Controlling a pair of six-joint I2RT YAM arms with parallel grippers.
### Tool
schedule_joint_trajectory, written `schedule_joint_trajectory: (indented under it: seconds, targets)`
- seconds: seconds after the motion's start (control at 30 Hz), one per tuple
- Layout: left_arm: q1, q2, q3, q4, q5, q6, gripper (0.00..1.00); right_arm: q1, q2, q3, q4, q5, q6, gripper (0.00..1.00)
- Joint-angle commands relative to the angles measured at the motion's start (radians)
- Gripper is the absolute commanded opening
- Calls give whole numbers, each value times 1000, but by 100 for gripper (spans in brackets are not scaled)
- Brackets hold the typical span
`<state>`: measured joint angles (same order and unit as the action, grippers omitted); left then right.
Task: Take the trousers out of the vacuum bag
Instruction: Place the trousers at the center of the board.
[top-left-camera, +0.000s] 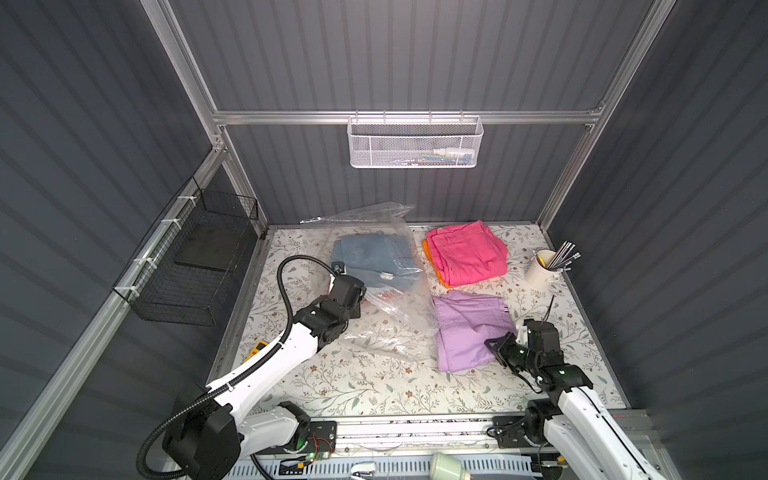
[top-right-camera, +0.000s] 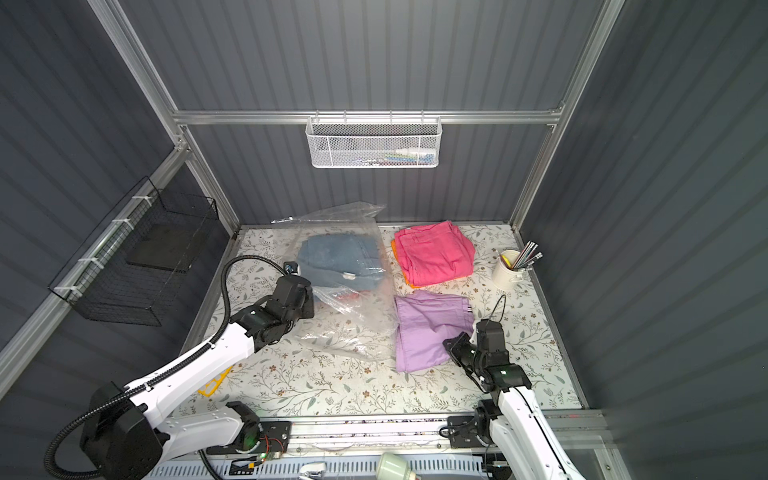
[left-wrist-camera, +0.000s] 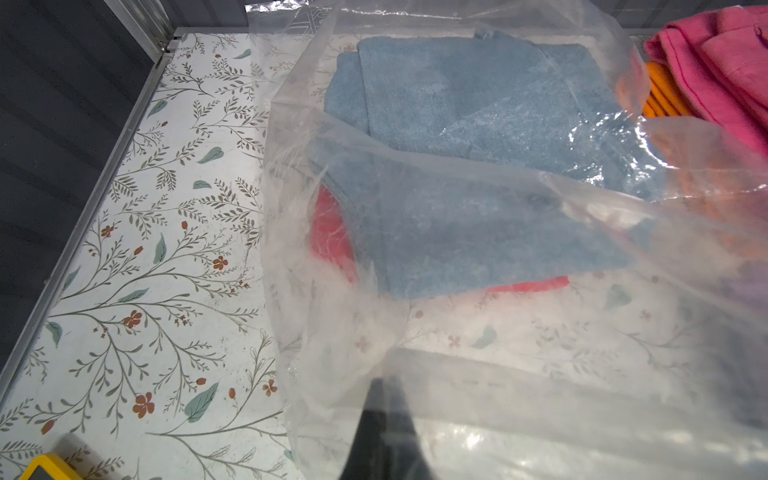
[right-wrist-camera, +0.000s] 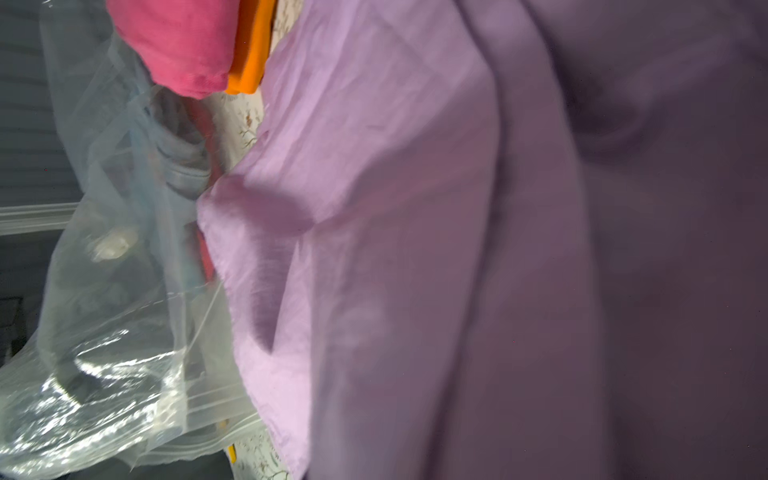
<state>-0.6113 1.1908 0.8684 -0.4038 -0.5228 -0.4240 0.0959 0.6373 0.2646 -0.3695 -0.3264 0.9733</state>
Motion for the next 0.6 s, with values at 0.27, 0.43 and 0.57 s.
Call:
schedule_joint_trajectory:
  seconds: [0.27,0.43,0.57]
  targets:
    - [12,-45,47,-26,2,0,0,-2,78,10,-53,264,-5,0]
    - [12,-39,61,-30,7,2,0,-2,227,42,84,239,-8,0]
    - [12,-43,62,-30,15,0,0,-2,267,88,86,270,-47,12]
